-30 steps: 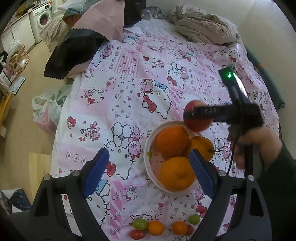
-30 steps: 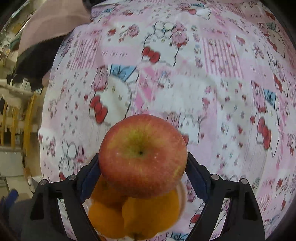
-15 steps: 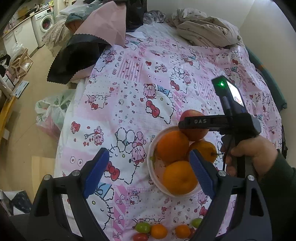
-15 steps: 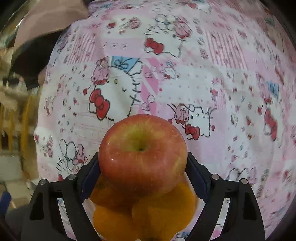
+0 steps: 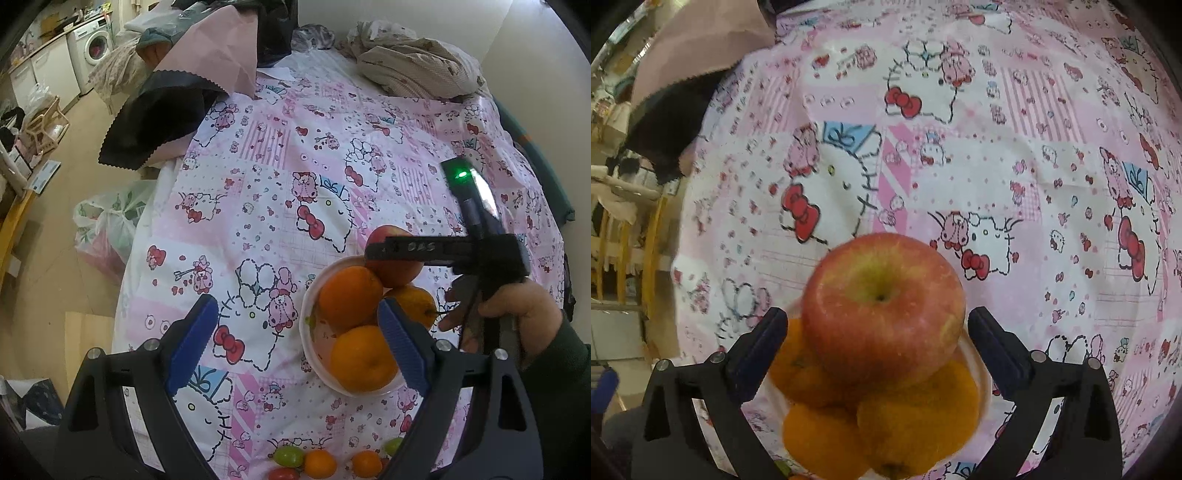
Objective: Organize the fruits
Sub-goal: 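Carry the red apple onto the plate beside the oranges and open the right tool, then move both tools down toward the small fruits lying beside the plate, then grasp the green cherry tomato with the left tool while the right tool grasps the green lime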
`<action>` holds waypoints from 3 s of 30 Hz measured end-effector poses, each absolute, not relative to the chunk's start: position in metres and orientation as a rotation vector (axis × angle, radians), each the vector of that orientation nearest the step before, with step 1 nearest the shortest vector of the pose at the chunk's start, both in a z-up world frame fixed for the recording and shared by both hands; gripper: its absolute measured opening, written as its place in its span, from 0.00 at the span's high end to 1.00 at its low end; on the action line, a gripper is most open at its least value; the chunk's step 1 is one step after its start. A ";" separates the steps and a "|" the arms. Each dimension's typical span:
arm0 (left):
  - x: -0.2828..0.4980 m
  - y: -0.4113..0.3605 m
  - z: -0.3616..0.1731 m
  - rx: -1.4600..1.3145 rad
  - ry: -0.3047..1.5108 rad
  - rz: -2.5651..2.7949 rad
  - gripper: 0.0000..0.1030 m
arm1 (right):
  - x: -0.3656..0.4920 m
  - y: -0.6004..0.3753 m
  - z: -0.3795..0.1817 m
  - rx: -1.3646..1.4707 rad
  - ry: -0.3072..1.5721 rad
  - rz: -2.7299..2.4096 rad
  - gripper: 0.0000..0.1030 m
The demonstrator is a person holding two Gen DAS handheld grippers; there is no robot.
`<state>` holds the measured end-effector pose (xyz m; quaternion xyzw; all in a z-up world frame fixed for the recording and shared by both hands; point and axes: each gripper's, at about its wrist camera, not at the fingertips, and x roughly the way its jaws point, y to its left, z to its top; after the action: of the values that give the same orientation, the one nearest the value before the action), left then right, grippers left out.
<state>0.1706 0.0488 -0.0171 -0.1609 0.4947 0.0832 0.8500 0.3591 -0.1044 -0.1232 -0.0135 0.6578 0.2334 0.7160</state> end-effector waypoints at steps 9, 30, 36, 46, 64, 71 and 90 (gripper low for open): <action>0.164 0.047 -0.016 -0.333 1.036 0.171 0.16 | 0.324 -0.140 -0.058 0.077 1.320 0.517 0.03; 0.096 0.031 -0.006 -0.247 1.025 0.064 0.16 | 0.149 -0.232 -0.011 0.305 1.162 0.479 0.03; 0.075 0.019 -0.014 -0.208 1.043 0.034 0.16 | 0.116 -0.239 -0.012 0.342 1.120 0.463 0.03; 0.056 0.009 -0.032 -0.197 1.094 0.022 0.16 | 0.081 -0.242 -0.039 0.320 1.111 0.417 0.03; 0.057 0.015 -0.099 -0.191 1.313 0.052 0.18 | 0.097 -0.256 -0.086 0.491 1.267 0.321 0.03; 0.066 0.017 -0.130 -0.277 1.407 0.063 0.33 | 0.096 -0.257 -0.087 0.520 1.273 0.332 0.03; 0.074 0.014 -0.167 -0.497 1.537 0.067 0.57 | 0.094 -0.282 -0.099 0.546 1.304 0.270 0.03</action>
<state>0.0736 0.0140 -0.1667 -0.2222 0.6876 0.0302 0.6906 0.0943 -0.2817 -0.0992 0.2502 0.5973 0.1235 0.7520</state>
